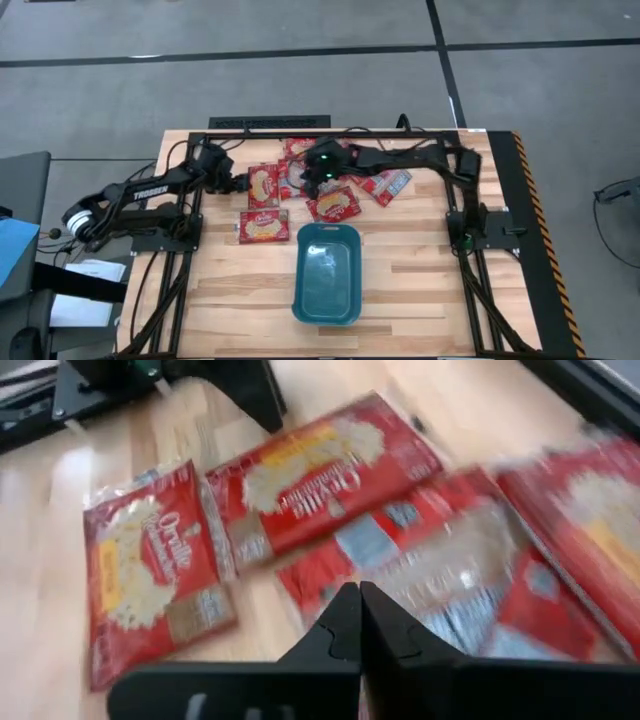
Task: Sort popcorn bags into baskets
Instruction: Put the red popcorn pack into the blue container
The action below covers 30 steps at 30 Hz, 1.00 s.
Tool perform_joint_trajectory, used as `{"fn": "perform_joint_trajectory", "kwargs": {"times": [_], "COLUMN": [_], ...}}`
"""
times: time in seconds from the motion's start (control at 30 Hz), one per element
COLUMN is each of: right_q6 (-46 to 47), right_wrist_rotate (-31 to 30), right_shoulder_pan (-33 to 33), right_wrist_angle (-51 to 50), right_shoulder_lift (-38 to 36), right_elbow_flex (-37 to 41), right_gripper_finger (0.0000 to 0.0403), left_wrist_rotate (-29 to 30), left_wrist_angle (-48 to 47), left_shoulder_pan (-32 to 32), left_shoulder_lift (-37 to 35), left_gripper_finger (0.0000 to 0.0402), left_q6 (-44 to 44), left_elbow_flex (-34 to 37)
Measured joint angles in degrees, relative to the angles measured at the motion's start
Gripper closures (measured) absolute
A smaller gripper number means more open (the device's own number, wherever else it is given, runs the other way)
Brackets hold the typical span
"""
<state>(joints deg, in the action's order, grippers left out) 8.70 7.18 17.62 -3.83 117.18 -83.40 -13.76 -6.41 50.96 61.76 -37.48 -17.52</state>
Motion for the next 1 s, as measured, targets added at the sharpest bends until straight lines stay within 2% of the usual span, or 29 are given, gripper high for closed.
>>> {"fn": "perform_joint_trajectory", "kwargs": {"times": [0.2, 0.37, 0.53, 0.83, 1.0], "right_q6": [-3.41, -5.94, -7.18, -9.19, -10.23], "right_wrist_rotate": [2.19, 2.32, 3.3, 1.73, 1.55], "right_shoulder_pan": [-1.23, -1.55, -1.85, -2.57, -2.63], "right_wrist_angle": [-5.65, -8.64, -9.01, -10.07, -9.61], "right_shoulder_lift": [8.94, 14.3, 18.88, 21.93, 21.93], "right_elbow_flex": [-11.37, -17.53, -22.12, -25.09, -25.07], "right_gripper_finger": [0.0397, 0.0386, 0.0395, 0.0383, 0.0395], "left_wrist_rotate": [-1.95, -2.56, -2.75, -3.0, -3.41], "left_wrist_angle": [3.74, 7.18, 7.89, 7.93, 7.95], "left_shoulder_pan": [0.02, 0.0, 0.0, 0.0, 0.0], "left_shoulder_lift": [4.54, 6.53, 7.32, 7.65, 7.69], "left_gripper_finger": [0.0173, 0.0173, 0.0173, 0.0173, 0.0173], "left_q6": [0.98, 0.81, 0.56, 0.41, 0.41], "left_elbow_flex": [-0.07, -0.11, -0.09, -0.07, -0.04]}}
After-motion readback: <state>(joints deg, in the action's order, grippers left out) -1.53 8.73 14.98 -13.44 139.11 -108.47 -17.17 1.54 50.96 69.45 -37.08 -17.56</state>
